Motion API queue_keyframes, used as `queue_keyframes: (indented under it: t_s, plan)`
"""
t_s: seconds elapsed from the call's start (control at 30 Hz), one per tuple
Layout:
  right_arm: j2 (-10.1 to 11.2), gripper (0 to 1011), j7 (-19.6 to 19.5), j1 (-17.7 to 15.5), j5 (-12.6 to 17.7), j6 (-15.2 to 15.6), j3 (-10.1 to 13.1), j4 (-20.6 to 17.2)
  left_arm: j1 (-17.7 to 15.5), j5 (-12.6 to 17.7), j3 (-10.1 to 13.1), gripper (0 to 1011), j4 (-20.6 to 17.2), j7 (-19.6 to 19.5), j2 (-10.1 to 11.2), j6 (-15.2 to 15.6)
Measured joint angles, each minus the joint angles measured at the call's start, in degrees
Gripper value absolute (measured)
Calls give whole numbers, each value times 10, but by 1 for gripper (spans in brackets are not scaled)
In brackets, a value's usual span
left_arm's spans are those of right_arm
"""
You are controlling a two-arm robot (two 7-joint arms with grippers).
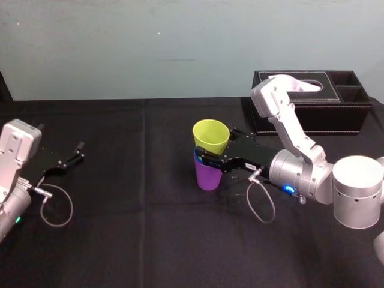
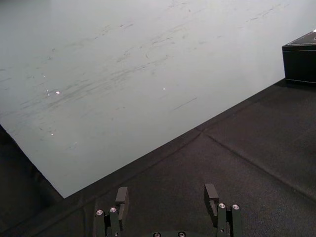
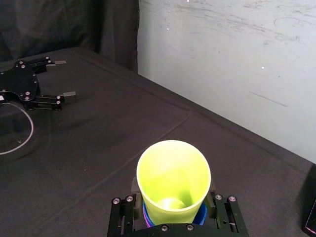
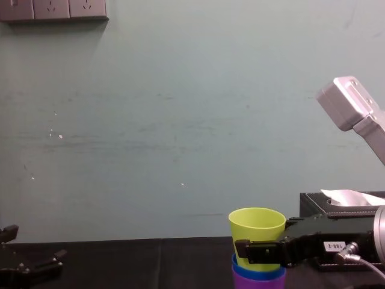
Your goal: Stack the three plastic cups sequentially using one hand.
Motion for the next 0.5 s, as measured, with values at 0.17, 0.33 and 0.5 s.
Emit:
queue_keyframes:
  t_s: [0.17, 0.33, 0.5]
  plan:
    - [0, 734, 0, 0, 1, 0, 0, 0, 0, 0, 0, 1000, 0, 0, 0, 0]
    - [0, 863, 0, 0, 1, 1, 0, -1, 0, 0, 0, 1000, 0, 0, 0, 0]
    - [1, 971, -1, 0, 1, 1, 1, -1, 0, 0, 0, 1000, 0, 0, 0, 0]
